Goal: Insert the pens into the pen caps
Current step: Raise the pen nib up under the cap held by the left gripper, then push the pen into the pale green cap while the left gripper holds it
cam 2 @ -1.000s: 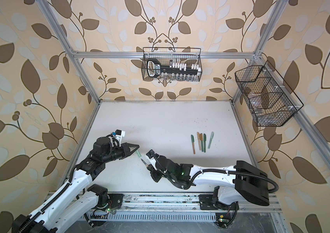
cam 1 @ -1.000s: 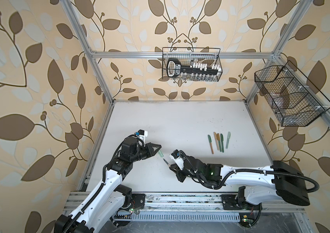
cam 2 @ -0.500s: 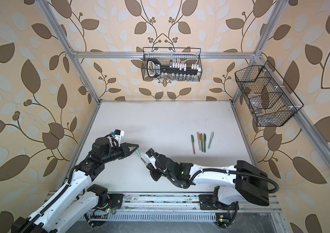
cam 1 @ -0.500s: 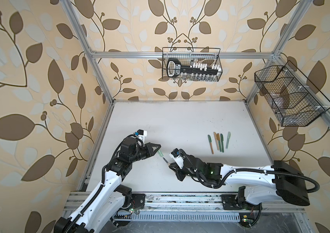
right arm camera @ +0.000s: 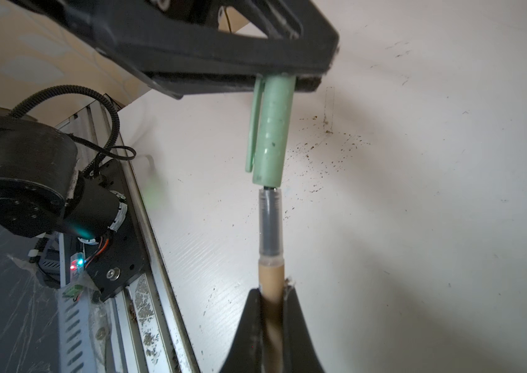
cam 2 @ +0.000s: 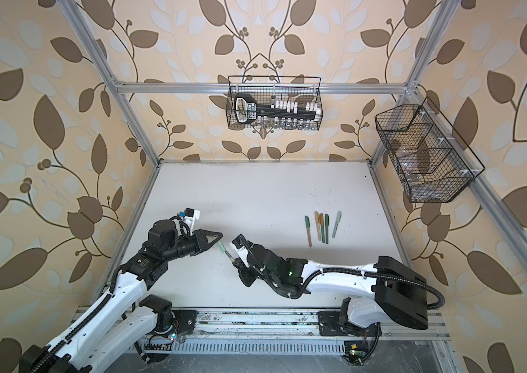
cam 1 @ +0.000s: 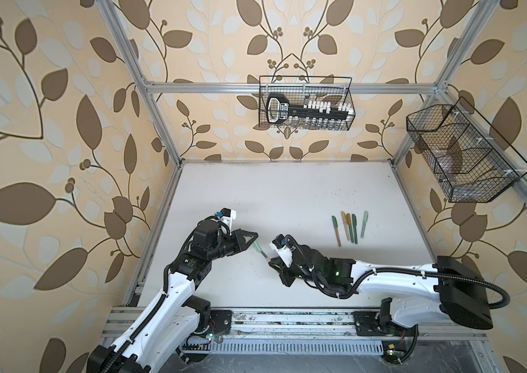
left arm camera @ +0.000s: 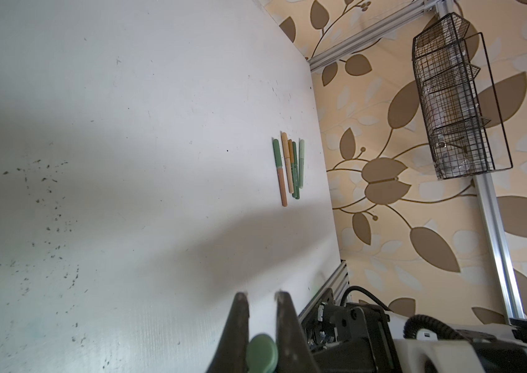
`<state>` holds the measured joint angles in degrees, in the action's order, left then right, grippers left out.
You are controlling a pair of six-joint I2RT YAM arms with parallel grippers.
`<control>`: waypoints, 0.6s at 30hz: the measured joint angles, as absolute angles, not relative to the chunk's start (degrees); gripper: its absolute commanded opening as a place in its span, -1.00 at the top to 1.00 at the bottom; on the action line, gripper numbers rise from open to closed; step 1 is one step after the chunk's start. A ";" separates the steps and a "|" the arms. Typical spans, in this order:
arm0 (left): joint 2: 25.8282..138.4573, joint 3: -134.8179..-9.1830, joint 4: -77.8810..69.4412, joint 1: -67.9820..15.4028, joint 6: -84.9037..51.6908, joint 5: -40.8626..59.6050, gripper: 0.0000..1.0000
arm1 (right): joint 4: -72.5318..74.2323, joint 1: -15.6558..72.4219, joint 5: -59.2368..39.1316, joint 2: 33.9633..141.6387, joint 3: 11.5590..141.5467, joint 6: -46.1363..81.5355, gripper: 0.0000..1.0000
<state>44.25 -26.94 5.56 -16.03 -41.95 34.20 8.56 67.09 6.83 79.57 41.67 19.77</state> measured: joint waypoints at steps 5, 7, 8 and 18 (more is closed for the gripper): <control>44.71 -26.85 4.49 -16.01 -41.98 34.52 1.00 | 8.12 66.72 6.81 80.34 42.46 19.33 0.91; 44.73 -26.85 4.19 -15.73 -42.00 34.59 1.00 | 8.01 66.48 6.81 80.53 42.76 19.20 0.93; 44.80 -26.85 4.03 -15.66 -42.04 34.57 1.00 | 7.92 66.35 6.81 80.71 43.03 19.16 0.93; 45.50 -26.85 1.93 -15.64 -41.89 33.01 1.00 | 5.67 65.65 6.76 83.81 46.63 18.76 1.00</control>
<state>45.50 -26.85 1.93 -15.64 -41.89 33.01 5.67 65.65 6.76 83.81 46.63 18.76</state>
